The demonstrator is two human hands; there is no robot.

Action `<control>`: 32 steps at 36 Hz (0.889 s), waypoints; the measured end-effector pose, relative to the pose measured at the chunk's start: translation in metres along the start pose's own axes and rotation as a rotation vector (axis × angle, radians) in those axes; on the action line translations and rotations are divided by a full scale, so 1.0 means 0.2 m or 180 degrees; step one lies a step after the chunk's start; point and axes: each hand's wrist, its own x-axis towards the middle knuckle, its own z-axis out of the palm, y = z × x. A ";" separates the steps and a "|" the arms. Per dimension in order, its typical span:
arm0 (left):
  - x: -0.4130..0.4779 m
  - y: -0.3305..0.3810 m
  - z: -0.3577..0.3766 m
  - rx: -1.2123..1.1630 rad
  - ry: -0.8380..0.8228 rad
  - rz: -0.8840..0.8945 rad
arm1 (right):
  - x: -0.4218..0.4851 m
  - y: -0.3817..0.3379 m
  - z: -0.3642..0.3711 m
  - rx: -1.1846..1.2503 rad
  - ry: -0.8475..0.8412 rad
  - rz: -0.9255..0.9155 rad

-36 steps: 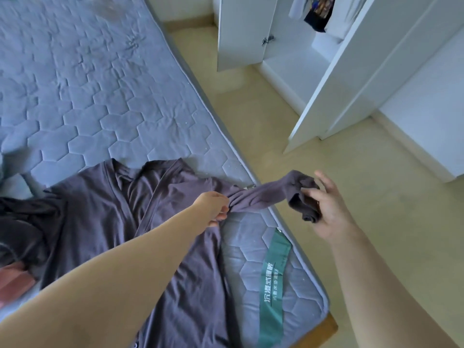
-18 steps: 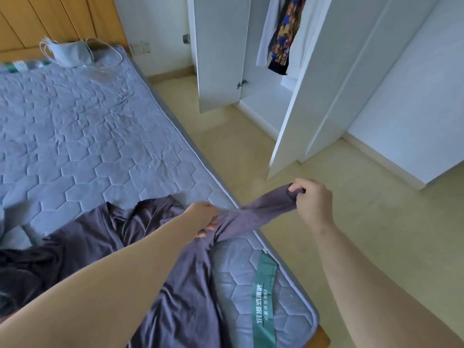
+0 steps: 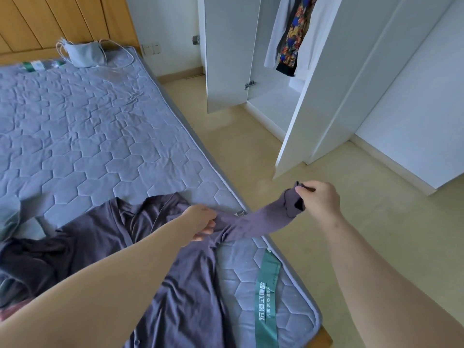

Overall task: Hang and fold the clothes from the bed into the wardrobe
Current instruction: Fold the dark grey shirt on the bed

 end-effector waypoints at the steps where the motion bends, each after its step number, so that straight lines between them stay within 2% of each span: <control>1: 0.00 0.00 -0.01 -0.0016 0.0008 -0.0013 | 0.00 0.00 0.00 0.0284 0.0023 0.0153; 5: -0.01 0.00 -0.02 0.0027 0.0024 -0.0005 | 0.02 -0.03 -0.02 0.1454 0.0033 0.0656; 11: 0.02 0.02 0.02 0.0271 0.0023 0.0215 | 0.01 -0.06 -0.04 0.2130 -0.0043 0.0741; 15: 0.05 0.03 0.09 0.0935 0.0164 0.0827 | 0.01 -0.08 -0.02 0.2335 -0.0061 0.0346; 18: 0.06 0.07 0.16 0.1265 0.0112 0.1520 | 0.01 -0.09 -0.02 0.2367 -0.0173 0.0106; 21: 0.04 0.15 0.24 0.1399 -0.0015 0.1950 | 0.02 -0.10 -0.01 0.2377 -0.0292 0.0025; 25: 0.00 0.22 0.40 0.1332 0.0106 0.2093 | 0.02 -0.11 0.00 0.2461 -0.0422 0.0030; 29: -0.01 0.25 0.46 0.0911 0.0537 0.1865 | 0.01 -0.11 0.01 0.2328 -0.0225 -0.0115; 32: 0.00 0.26 0.42 0.0655 0.0583 0.1882 | 0.00 -0.09 0.02 0.2714 -0.0177 0.0194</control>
